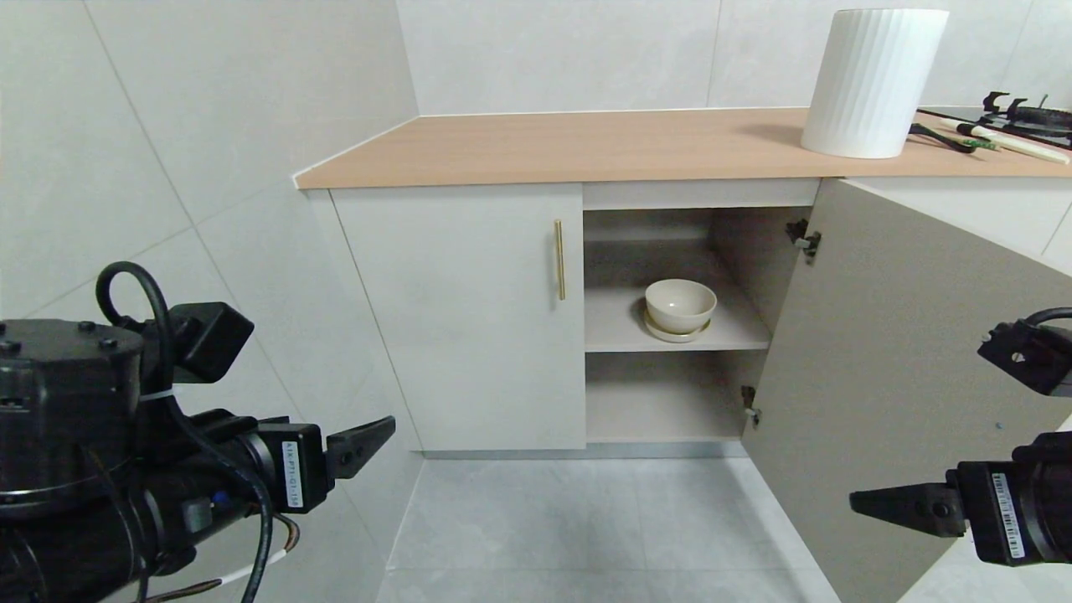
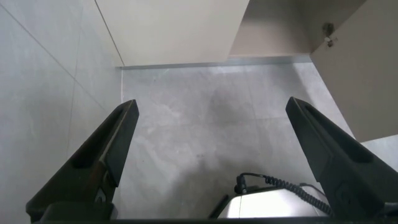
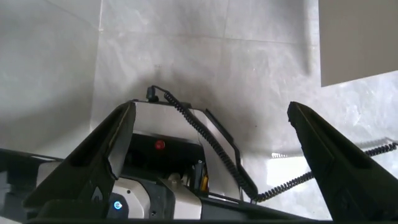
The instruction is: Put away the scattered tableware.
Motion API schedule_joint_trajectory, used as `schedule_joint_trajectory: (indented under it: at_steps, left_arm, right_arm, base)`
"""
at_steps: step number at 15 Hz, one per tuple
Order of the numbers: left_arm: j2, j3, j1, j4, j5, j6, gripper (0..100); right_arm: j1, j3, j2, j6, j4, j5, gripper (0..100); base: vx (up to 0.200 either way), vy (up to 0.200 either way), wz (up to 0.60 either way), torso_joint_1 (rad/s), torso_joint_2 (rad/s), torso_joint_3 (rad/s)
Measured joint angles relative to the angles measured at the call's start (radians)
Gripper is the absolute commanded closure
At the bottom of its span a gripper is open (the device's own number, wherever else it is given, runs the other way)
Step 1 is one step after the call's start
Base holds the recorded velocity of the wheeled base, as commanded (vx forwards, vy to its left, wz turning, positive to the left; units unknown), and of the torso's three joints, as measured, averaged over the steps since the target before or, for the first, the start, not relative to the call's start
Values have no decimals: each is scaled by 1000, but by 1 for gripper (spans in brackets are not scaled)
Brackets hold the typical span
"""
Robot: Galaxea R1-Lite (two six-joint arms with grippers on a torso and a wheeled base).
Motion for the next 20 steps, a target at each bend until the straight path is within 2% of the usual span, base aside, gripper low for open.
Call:
schedule_joint_trajectory:
  at_steps: [4,7,15,20]
  left_arm:
    - [1,6,1,1,1,1,0]
    - [2,6,0,0,0,1,0]
    - [0,6,0,1,0,1,0]
    - [-1,6,0,0,-1,1,0]
  right_arm:
    - [0,-31,0,-1,114,1,0]
    - [0,-47,-3,-3,138,0,0]
    - [-3,-114,6,-5,323,-1,0]
    - [-86,-155,7,-8,370,-12,0]
  base:
    - [0,-200,0,8,1,1]
    - [0,-200,0,-1,-1,4]
    - [0,-200,0,2,2,1]
    - [0,0,0,0,0,0]
